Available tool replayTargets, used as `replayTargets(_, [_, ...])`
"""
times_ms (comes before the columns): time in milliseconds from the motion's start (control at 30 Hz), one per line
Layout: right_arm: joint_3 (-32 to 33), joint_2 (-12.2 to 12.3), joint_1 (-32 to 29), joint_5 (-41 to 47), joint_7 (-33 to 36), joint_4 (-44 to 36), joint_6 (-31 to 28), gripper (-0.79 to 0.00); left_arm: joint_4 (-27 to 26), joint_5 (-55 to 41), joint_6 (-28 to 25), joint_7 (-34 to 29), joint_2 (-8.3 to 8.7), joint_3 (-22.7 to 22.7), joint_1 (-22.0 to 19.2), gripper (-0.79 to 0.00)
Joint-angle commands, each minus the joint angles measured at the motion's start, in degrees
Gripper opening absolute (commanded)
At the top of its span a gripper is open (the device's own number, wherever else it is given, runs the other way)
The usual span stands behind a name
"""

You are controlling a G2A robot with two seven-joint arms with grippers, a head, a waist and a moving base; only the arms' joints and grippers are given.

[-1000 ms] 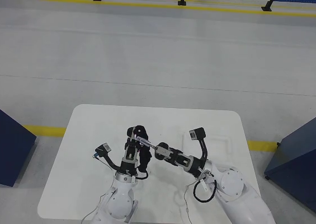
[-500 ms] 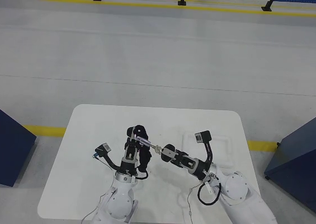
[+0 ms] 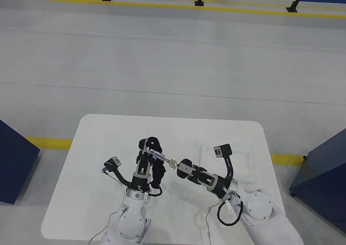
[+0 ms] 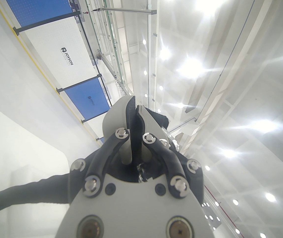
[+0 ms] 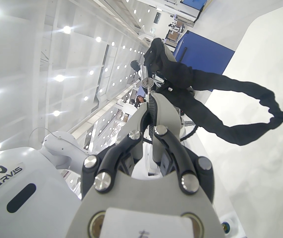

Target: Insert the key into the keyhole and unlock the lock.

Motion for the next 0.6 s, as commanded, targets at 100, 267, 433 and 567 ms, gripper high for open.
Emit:
replayTargets(100, [-0.7,-0.2,0.8,-0.2,-0.1,0.3,0.2,-0.785,0.0,0.0,0.0,-0.1,-0.05,-0.1,0.0,-0.785])
replayTargets(267, [-1.1,-0.3,1.4,-0.4,-0.2,0.4,0.2,-0.785,0.0,0.0,-0.2,-0.2,-0.08,-0.2,0.0,-0.785])
replayTargets(433, [-1.1,-0.4,1.4,-0.5,-0.4,0.7,0.1,-0.785,0.1,0.0,-0.1,-0.2,-0.13,-0.2,0.0,-0.785])
replayTargets(567, [-0.7,-0.3,0.9,-0.3,-0.6,0.9,0.0,-0.785,0.1,0.1,0.0,-0.3,-0.16,-0.3,-0.1,-0.785])
